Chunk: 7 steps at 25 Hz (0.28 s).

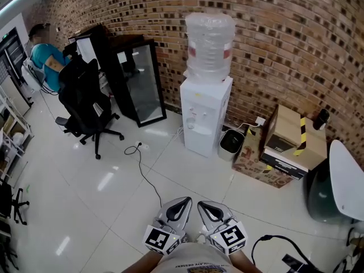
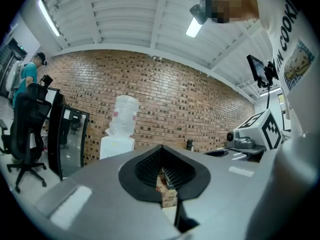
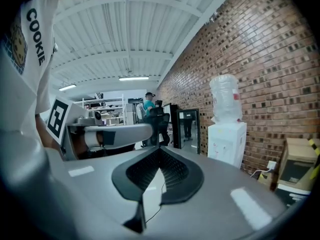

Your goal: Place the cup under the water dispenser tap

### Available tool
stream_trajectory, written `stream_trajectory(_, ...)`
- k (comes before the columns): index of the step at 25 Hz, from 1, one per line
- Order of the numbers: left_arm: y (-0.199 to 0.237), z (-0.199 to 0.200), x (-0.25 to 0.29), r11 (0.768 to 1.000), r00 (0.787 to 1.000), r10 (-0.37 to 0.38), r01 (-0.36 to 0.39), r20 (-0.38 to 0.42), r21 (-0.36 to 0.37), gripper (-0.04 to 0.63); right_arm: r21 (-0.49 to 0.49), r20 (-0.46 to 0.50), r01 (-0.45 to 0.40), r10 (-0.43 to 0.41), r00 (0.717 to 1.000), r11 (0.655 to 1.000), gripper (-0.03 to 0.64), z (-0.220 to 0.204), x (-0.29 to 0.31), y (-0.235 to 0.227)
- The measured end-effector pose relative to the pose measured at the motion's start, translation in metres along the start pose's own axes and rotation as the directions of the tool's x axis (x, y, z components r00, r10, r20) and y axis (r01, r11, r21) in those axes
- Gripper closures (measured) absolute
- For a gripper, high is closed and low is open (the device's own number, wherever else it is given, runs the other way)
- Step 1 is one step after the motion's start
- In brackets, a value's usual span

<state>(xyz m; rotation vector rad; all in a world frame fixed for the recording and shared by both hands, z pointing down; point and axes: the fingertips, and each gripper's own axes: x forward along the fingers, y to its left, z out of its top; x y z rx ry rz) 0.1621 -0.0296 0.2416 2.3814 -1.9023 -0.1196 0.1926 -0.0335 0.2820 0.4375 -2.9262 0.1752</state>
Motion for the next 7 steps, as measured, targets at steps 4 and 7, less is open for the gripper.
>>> stream_trajectory(4, 0.0035, -0.0021, -0.0022, 1.0, 1.0, 0.002, -0.002, -0.004, -0.001, 0.604, 0.006, 0.0, 0.001, -0.001, 1.0, 1.0, 0.611, 0.0, 0.0028, -0.0001)
stream_trajectory(7, 0.007, -0.0034, -0.0056, 1.0, 1.0, 0.004, -0.004, -0.004, -0.002, 0.604, 0.01, -0.006, 0.004, -0.004, 1.0, 1.0, 0.611, -0.0022, 0.0052, 0.001)
